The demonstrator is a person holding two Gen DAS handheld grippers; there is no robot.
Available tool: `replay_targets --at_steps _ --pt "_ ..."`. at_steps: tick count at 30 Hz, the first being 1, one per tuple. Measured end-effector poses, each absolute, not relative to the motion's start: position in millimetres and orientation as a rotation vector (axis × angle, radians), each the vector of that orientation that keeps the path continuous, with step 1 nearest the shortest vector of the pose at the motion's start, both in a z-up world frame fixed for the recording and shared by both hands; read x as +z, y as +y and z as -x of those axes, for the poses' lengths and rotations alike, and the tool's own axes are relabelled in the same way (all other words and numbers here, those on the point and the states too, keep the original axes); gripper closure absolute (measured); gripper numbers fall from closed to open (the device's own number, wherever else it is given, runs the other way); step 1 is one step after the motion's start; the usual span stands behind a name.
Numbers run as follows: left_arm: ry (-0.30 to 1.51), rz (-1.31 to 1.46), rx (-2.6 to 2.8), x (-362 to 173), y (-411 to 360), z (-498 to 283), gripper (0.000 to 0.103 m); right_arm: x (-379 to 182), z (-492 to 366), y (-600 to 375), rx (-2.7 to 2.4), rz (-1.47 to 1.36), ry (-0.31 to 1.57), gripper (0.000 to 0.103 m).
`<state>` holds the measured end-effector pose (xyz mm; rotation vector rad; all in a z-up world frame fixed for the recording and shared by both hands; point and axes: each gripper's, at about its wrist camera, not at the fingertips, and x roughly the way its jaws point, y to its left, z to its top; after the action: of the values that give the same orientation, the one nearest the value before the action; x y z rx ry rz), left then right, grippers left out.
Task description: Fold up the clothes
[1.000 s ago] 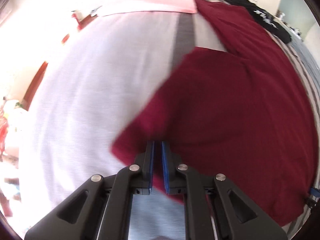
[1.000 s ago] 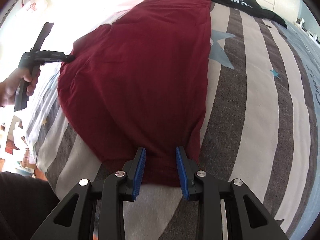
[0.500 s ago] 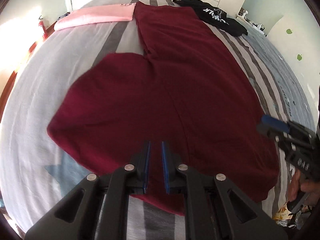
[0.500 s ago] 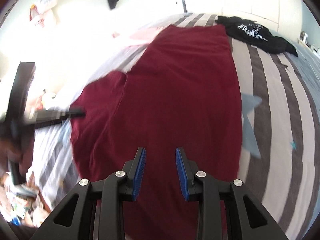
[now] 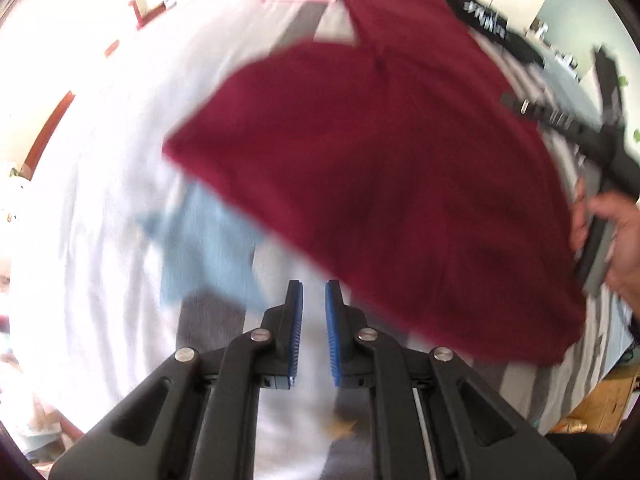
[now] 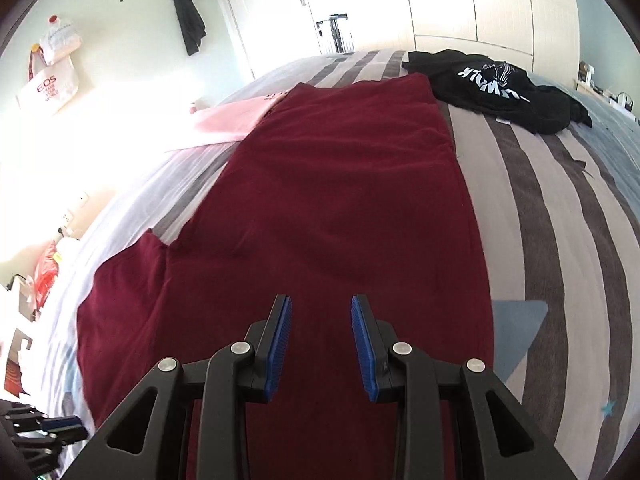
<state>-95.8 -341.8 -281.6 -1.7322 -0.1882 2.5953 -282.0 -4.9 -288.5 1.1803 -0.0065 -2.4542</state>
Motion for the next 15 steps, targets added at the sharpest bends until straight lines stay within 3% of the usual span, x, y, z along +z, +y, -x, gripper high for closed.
replay_targets --at_steps 9,15 --pt "-0.159 1.444 2.655 -281 -301 229 0.091 -319 303 27 -2.478 -1.249 -0.064 0.075" --pt "-0.142 1.559 2.669 -311 -355 214 0.092 -313 303 47 -2.515 -1.261 -0.106 0.075"
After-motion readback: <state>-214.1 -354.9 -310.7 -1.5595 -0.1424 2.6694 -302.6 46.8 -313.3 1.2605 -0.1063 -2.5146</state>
